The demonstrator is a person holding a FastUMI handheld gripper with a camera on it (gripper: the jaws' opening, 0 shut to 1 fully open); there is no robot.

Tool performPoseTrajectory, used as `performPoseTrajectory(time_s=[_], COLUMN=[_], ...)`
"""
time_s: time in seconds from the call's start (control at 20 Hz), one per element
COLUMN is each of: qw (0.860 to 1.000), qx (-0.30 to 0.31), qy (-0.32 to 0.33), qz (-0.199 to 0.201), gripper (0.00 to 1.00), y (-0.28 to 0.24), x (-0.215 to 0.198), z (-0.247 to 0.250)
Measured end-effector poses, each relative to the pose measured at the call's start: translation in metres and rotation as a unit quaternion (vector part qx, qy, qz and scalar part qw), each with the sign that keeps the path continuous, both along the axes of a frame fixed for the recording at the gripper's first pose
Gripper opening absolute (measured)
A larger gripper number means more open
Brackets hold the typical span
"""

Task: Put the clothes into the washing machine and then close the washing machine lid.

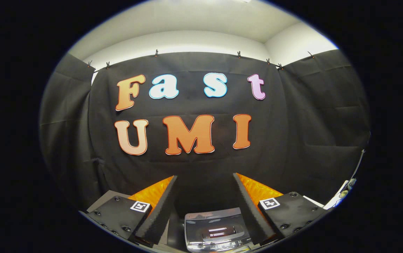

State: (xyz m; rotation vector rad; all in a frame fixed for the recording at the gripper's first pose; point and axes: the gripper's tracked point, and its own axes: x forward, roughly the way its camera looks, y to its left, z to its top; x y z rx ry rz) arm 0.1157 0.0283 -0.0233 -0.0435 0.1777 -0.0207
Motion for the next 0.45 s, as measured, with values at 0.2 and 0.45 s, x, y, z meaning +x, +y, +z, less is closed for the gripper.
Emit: performPoseTrajectory(time_s=[0.2, 0.45], qw=[1.000, 1.000], qx=[0.004, 0.003], qy=[0.000, 0.001], qz=[-0.002, -0.001], gripper=[0.98, 0.98], y=[-0.0017, 0.0002], x=[-0.0004, -0.0017], z=[-0.0011, -0.0011])
